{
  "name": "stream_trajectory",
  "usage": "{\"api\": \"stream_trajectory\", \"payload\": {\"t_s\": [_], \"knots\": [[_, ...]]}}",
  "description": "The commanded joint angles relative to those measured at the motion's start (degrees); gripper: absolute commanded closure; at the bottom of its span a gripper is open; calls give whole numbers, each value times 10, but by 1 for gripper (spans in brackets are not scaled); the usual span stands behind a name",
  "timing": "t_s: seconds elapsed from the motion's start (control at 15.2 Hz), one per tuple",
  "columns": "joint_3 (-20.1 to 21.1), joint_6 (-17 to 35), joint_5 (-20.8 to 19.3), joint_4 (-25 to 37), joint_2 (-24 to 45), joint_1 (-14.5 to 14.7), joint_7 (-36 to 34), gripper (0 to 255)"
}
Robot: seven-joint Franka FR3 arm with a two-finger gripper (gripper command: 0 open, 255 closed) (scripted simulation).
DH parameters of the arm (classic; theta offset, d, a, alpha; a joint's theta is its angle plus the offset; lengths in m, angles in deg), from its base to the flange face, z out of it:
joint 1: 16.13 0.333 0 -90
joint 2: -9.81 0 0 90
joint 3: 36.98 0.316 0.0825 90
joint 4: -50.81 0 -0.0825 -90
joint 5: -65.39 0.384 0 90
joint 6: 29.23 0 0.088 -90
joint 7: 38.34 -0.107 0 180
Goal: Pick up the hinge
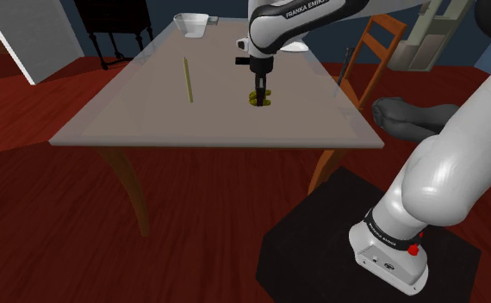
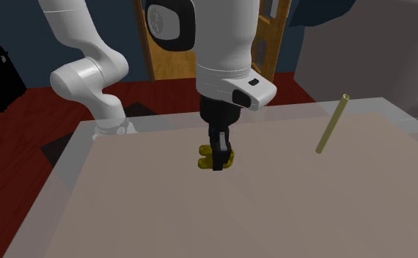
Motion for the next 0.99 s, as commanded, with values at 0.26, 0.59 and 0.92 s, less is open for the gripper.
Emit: {"api": "stream_trajectory", "payload": {"t_s": [0.26, 0.59, 0.92], "knots": [[0, -14, 0, 11, -4, 0, 1, 255], [1, -52, 1, 40, -12, 1, 3, 255], [1, -90, 2, 72, -18, 1, 5, 255]]}}
